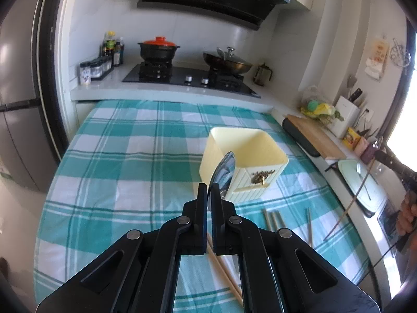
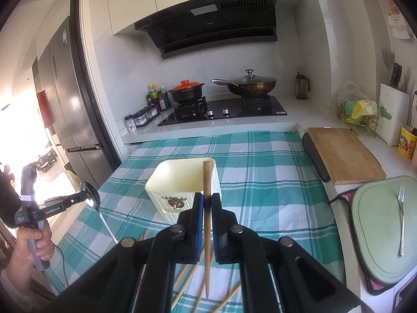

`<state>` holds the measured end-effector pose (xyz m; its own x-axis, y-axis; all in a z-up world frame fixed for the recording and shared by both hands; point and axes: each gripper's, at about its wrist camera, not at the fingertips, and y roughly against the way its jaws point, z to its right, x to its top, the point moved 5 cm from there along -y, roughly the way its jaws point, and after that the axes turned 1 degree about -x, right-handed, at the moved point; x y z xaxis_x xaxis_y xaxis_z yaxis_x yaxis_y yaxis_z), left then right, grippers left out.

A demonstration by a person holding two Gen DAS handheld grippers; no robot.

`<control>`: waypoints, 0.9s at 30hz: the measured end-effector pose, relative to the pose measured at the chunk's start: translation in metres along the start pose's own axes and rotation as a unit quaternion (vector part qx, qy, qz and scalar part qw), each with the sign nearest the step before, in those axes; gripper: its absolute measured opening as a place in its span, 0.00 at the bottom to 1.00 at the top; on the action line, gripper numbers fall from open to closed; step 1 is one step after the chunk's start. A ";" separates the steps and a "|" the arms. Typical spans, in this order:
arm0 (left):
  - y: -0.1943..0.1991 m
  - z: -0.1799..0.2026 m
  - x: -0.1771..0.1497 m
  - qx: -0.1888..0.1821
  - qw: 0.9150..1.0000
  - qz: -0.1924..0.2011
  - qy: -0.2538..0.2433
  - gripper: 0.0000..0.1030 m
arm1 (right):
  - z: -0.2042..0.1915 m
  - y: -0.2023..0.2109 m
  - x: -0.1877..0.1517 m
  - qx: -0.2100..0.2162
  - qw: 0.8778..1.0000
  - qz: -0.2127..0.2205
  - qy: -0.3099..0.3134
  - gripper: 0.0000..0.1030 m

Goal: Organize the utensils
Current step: 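Lift and carry the spoon and chopstick over the cream basket with both tools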

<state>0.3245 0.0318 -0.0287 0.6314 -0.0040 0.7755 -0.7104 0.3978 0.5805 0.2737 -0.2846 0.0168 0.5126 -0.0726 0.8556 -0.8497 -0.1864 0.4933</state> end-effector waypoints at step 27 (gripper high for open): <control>-0.136 0.042 0.103 0.022 0.999 0.004 -0.033 0.00 | -0.034 -0.190 0.089 0.047 0.998 -0.039 0.022 0.06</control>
<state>0.4731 -0.0614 -0.0172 0.6045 -0.0623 0.7941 -0.7295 0.3572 0.5833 0.4766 -0.2221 0.0044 0.5687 -0.0113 0.8225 -0.7912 -0.2809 0.5432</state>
